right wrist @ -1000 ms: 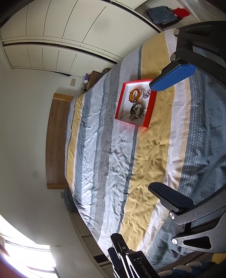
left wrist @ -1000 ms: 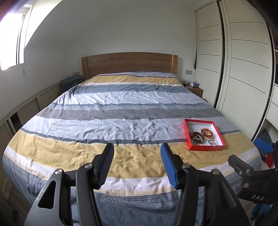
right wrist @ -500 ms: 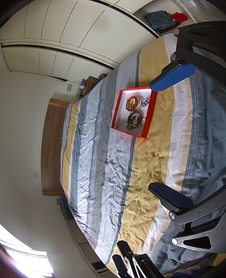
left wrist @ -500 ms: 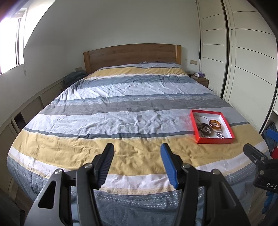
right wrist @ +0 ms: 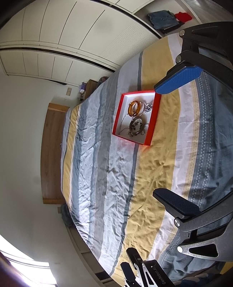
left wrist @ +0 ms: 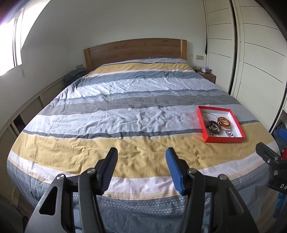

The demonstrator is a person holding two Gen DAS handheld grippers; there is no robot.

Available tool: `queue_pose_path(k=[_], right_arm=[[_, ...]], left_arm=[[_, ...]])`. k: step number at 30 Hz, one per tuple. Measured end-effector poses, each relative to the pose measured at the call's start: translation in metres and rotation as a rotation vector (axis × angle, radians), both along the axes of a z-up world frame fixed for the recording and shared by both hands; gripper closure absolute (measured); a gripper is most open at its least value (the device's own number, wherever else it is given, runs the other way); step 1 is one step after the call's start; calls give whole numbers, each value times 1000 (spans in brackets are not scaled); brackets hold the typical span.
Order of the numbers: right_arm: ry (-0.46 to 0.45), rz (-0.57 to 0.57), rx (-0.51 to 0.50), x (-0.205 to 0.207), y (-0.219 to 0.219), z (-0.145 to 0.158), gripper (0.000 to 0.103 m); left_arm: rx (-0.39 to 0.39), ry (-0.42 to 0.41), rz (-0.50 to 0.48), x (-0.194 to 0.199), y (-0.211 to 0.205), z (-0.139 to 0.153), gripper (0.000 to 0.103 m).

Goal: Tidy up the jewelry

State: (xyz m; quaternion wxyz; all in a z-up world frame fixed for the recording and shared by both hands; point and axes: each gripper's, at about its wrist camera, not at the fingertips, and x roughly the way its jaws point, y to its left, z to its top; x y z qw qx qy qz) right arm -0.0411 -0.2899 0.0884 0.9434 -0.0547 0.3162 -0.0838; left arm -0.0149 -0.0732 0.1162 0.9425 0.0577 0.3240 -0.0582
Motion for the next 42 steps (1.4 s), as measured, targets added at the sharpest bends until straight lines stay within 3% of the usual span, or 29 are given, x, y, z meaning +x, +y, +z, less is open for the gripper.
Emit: queue_pose_path(k=[20,42], right_arm=[[38,4,-29,13,6,-11,0],[41,10,-20,12,7,-12,0]], left_arm=[[-7,51,12,14,4,-17,49],[-9,48,10,12,6,-16,49]])
